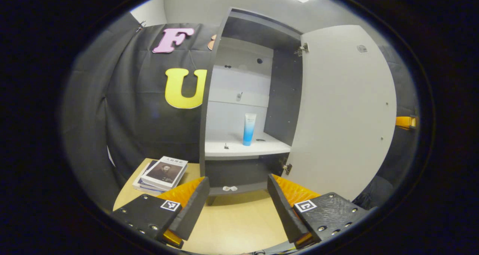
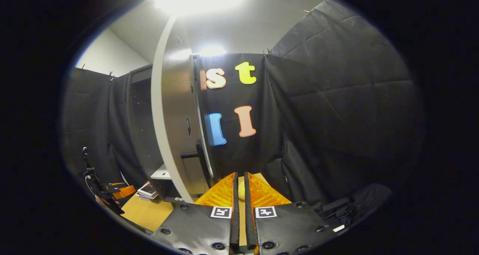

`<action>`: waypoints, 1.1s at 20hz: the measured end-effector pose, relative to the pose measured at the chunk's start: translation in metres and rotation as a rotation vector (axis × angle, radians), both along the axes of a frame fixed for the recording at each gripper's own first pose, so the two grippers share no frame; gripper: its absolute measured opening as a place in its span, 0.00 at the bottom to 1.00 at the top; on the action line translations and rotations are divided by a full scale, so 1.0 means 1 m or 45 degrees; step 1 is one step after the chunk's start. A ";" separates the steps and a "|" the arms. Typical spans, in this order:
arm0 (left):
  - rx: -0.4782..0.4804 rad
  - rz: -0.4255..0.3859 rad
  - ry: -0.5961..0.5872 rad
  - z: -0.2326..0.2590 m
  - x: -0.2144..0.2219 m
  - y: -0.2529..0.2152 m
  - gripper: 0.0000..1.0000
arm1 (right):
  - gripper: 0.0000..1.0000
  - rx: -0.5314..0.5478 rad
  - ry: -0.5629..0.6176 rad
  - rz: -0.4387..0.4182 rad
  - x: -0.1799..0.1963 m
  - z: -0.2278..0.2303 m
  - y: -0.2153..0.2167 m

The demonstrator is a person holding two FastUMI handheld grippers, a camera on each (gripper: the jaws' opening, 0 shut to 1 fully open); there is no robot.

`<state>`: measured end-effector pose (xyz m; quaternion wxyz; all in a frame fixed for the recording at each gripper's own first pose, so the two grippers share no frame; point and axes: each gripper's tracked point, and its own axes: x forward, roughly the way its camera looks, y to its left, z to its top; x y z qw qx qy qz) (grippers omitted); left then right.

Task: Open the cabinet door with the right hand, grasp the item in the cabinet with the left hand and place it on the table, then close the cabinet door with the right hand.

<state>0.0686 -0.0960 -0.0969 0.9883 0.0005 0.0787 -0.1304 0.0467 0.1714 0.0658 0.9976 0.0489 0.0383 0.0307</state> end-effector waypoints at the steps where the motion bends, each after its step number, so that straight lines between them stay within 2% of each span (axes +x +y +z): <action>1: 0.010 -0.006 -0.005 0.000 0.007 -0.002 0.95 | 0.09 -0.008 0.004 -0.006 0.013 -0.001 -0.004; 2: 0.029 -0.009 -0.008 0.002 0.014 -0.005 0.91 | 0.09 -0.008 0.008 -0.010 0.026 -0.005 -0.007; 3: 0.044 -0.010 -0.017 0.005 0.021 -0.007 0.91 | 0.09 0.003 0.013 0.005 0.037 -0.006 -0.007; 4: 0.055 -0.016 -0.028 0.008 0.029 -0.012 0.95 | 0.20 0.015 0.014 0.010 0.048 -0.007 -0.007; 5: 0.055 -0.025 -0.025 0.007 0.039 -0.018 0.91 | 0.18 0.024 0.014 0.005 0.055 -0.009 -0.010; 6: 0.045 -0.031 -0.013 0.007 0.048 -0.024 0.95 | 0.25 0.037 0.013 0.002 0.058 -0.010 -0.013; 9: 0.015 -0.043 -0.032 0.020 0.080 -0.041 0.92 | 0.28 0.070 0.038 -0.021 0.091 -0.024 -0.028; 10: 0.023 -0.040 -0.035 0.022 0.092 -0.045 0.92 | 0.37 0.080 0.050 -0.034 0.100 -0.028 -0.034; 11: 0.038 -0.037 -0.037 0.024 0.105 -0.048 0.91 | 0.41 0.092 0.057 -0.053 0.109 -0.031 -0.041; 12: 0.050 -0.038 -0.041 0.025 0.117 -0.052 0.94 | 0.40 0.104 0.057 -0.072 0.116 -0.033 -0.048; 13: 0.057 -0.043 -0.041 0.025 0.129 -0.059 0.91 | 0.40 0.118 0.050 -0.077 0.123 -0.033 -0.053; 14: 0.052 -0.049 -0.035 0.024 0.140 -0.066 0.94 | 0.50 0.127 0.053 -0.084 0.126 -0.036 -0.057; 15: 0.036 -0.045 -0.027 0.019 0.154 -0.072 0.94 | 0.50 0.127 0.057 -0.101 0.133 -0.040 -0.064; 16: 0.022 -0.038 -0.022 0.016 0.167 -0.077 0.95 | 0.57 0.123 0.061 -0.117 0.136 -0.043 -0.071; 17: 0.014 -0.031 -0.023 0.015 0.181 -0.081 0.95 | 0.57 0.120 0.067 -0.134 0.141 -0.046 -0.078; 18: 0.014 -0.024 -0.016 0.013 0.193 -0.084 0.92 | 0.50 0.129 0.068 -0.131 0.143 -0.049 -0.080; 19: 0.014 -0.025 -0.014 0.011 0.206 -0.087 0.93 | 0.65 0.144 0.077 -0.129 0.146 -0.051 -0.083; 20: 0.013 -0.023 -0.014 0.010 0.219 -0.089 0.95 | 0.70 0.151 0.084 -0.132 0.149 -0.055 -0.086; 21: 0.015 -0.029 -0.013 0.009 0.229 -0.092 0.91 | 0.72 0.154 0.087 -0.135 0.154 -0.057 -0.090; 22: 0.020 -0.037 -0.009 0.008 0.238 -0.096 0.92 | 0.78 0.154 0.085 -0.148 0.158 -0.060 -0.096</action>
